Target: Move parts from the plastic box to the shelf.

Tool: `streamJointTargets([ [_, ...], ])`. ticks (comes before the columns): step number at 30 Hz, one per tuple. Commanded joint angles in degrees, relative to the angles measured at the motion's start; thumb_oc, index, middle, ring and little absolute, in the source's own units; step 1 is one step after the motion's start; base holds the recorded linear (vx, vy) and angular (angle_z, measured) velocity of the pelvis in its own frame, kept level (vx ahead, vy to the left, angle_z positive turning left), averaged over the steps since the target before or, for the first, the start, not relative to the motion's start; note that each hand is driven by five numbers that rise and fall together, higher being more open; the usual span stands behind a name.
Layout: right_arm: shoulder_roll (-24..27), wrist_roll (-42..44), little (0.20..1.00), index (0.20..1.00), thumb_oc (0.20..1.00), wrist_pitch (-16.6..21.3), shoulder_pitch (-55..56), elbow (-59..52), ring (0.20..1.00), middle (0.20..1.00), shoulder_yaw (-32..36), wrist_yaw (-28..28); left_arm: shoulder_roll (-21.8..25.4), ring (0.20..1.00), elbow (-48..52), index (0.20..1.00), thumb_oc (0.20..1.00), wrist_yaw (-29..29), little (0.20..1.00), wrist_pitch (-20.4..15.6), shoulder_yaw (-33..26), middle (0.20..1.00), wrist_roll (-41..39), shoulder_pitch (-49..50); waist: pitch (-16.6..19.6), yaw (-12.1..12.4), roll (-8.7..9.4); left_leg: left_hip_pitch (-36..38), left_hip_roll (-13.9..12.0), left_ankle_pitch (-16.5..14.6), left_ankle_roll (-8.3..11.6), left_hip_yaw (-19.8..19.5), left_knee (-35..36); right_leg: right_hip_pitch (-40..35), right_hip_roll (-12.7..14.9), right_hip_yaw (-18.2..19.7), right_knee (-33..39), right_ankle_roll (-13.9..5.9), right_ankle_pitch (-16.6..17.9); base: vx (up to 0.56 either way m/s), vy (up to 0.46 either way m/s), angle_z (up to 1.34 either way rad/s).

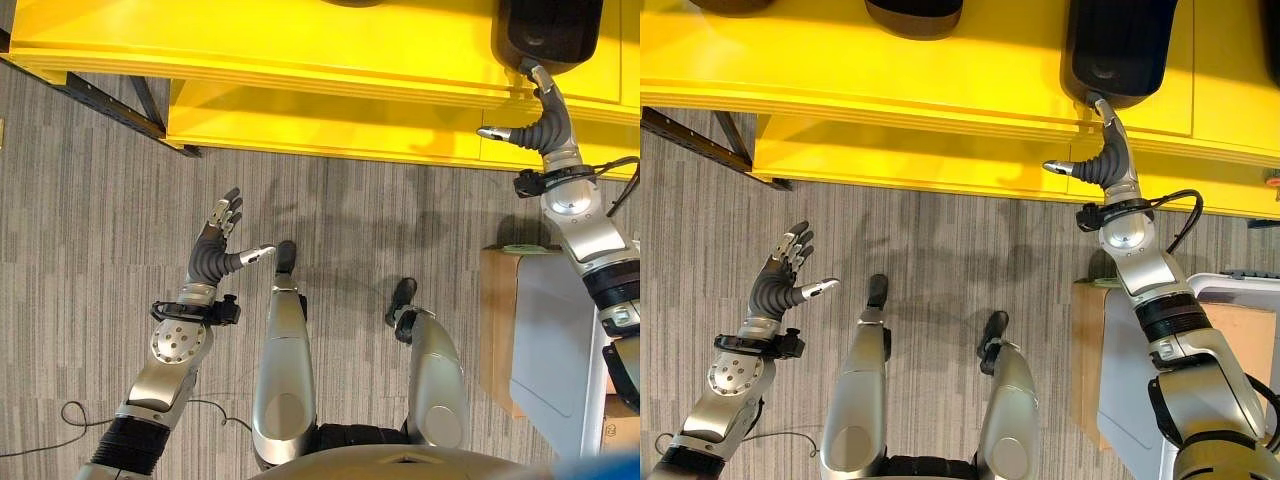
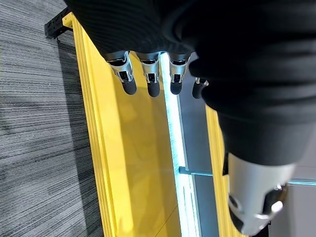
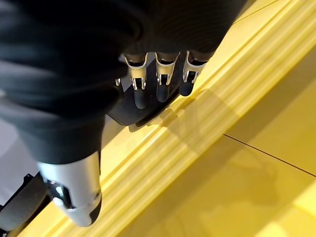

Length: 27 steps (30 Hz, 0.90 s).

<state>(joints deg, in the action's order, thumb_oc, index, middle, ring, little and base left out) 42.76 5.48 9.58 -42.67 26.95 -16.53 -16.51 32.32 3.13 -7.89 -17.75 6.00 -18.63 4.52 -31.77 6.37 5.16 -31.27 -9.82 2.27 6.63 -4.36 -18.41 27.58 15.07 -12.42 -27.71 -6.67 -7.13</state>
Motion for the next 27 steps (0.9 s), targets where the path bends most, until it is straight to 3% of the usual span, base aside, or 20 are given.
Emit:
streamJointTargets([
  [1,1.73,2.73,1.000,1.000,1.000,1.97,-3.83,1.43,1.000,1.000,-0.20,-1.19,2.00,1.000,3.64,1.000,1.000,-0.98,1.000,-2.55,-2.63,1.000,-0.30,2.85,1.98,0.10,1.16,-1.35,0.69,-6.42,-2.24,0.49,-5.63,-1.47,-0.53,2.84,3.44,-0.07,4.24,0.00,0.000,0.00],
  [27,3.88,4.83,1.000,1.000,1.000,1.00,-13.83,12.87,1.000,1.000,-4.25,-2.35,3.02,1.000,3.71,1.000,1.000,-0.86,1.000,-3.02,-2.20,1.000,-2.09,2.74,1.98,0.61,0.53,-1.55,0.83,-6.41,-2.31,0.37,-5.65,-1.08,-0.52,3.14,3.16,-0.01,4.20,0.00,0.000,0.00],
])
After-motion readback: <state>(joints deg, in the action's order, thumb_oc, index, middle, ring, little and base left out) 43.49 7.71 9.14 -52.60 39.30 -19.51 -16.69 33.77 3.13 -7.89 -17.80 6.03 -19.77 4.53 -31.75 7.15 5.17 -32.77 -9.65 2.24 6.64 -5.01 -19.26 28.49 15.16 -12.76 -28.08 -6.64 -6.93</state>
